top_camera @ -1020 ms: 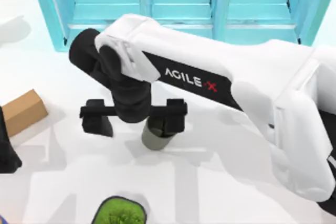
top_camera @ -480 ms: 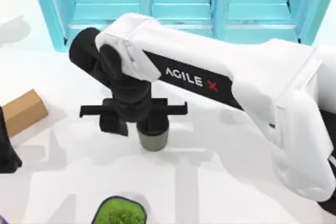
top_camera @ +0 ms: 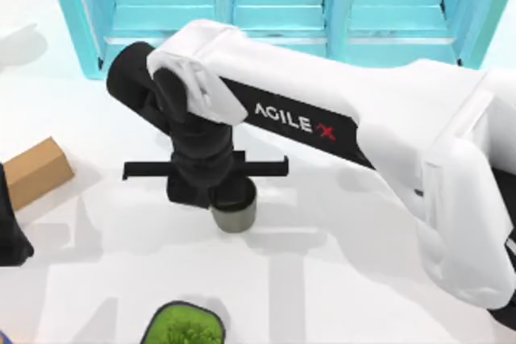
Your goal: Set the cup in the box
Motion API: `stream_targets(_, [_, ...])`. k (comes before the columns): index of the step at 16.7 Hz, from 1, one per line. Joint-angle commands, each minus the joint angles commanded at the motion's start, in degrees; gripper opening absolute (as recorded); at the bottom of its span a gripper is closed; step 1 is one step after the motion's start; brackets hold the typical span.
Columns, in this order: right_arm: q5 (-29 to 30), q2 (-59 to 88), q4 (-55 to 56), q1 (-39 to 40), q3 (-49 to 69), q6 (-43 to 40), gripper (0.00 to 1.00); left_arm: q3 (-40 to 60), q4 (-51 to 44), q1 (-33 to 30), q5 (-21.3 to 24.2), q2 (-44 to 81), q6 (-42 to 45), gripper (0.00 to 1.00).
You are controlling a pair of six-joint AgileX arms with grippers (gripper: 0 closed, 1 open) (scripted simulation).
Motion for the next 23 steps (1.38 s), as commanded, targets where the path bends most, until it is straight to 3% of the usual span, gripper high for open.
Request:
stream_targets(6, [-0.35, -0.83, -0.22, -0.59, -0.33, -0.77, 0.0, 0.0, 0.0, 0.0, 0.0, 0.0, 0.0, 1.0])
stream_targets(9, [-2.58, -6.51, -1.25, -6.21, -2.41, -6.38, 0.0, 0.0, 0.0, 0.0, 0.0, 0.0, 0.0, 1.0])
stream_targets(17, [-8.87, -37.92, -4.74, -40.74, -20.15, -40.79, 0.0, 0.0, 0.0, 0.0, 0.0, 0.0, 0.0, 1.0])
stream_targets(23, [-7.9, -46.42, -8.48, -61.17, -36.79, -61.5, 0.0, 0.0, 0.0, 0.0, 0.0, 0.0, 0.0, 1.0])
